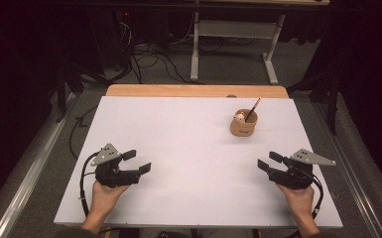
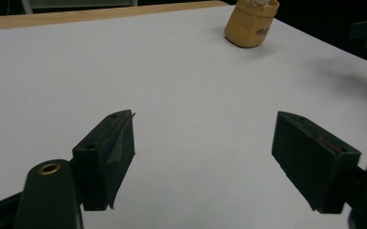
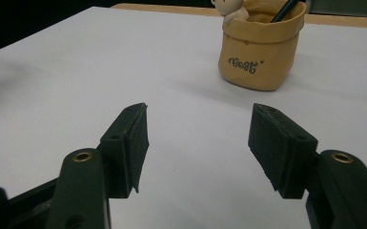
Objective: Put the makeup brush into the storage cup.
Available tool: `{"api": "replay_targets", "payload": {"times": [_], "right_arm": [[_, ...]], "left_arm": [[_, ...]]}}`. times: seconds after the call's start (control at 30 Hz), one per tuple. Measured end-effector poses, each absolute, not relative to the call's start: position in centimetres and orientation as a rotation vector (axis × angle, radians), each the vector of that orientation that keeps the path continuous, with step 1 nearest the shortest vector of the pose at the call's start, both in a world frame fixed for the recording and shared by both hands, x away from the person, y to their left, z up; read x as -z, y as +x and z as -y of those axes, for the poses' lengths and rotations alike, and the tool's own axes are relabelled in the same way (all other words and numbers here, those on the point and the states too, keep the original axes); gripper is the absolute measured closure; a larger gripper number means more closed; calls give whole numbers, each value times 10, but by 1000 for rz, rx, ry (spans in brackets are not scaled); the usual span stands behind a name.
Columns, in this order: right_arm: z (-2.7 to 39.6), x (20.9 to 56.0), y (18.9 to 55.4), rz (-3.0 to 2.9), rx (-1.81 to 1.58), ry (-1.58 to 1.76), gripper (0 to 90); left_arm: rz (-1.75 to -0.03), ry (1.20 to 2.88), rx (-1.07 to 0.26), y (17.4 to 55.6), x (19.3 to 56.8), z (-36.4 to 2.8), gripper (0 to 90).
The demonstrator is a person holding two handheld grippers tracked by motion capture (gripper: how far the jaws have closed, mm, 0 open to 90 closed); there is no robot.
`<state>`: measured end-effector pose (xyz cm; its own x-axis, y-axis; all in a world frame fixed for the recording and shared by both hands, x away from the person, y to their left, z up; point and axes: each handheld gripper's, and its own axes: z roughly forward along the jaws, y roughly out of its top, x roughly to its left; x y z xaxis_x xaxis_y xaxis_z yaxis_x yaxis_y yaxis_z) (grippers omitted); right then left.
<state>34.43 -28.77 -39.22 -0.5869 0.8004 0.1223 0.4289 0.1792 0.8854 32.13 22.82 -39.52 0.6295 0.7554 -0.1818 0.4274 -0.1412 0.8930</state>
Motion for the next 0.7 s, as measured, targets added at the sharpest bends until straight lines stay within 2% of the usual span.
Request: {"api": "replay_targets", "payload": {"times": [0.7], "right_arm": [[291,402,341,-2072,-1351,1199,406]], "left_arm": [[-961,1773,-379,321,395,-229,229]]}}
